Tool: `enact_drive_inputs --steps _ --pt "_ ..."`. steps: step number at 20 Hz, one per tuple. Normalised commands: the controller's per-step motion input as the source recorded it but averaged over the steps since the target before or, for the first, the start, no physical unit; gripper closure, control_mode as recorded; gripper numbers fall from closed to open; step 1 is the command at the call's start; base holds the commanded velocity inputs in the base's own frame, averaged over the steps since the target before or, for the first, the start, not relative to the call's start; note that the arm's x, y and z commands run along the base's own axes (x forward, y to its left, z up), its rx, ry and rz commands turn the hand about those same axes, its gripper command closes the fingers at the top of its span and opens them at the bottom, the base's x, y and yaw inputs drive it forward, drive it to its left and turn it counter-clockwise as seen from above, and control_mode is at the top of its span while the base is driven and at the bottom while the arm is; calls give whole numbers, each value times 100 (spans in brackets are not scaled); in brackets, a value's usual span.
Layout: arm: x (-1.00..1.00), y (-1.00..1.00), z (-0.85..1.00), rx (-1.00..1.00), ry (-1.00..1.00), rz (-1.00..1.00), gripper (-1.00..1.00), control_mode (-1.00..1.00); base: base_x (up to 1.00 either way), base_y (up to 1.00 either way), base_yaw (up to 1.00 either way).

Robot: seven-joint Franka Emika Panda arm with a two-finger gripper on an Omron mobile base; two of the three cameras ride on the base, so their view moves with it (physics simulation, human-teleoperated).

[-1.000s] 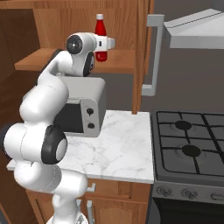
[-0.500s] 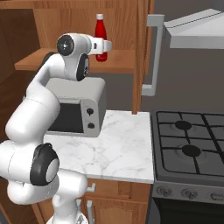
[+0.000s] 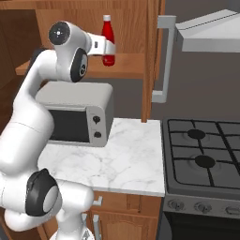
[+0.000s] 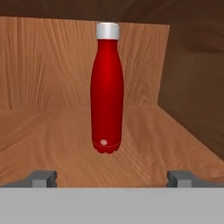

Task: Pick the water bottle, can from the counter and place them in the open cabinet.

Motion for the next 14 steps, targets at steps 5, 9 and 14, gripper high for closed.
enact_drive_inputs --steps 5,9,14 --pt "-66 0 -4 0 11 7 -100 -100 0 0 0" --pt "-63 0 -15 0 11 6 -100 -100 0 0 0" --pt "-49 6 -34 0 1 5 -100 -100 0 0 0"
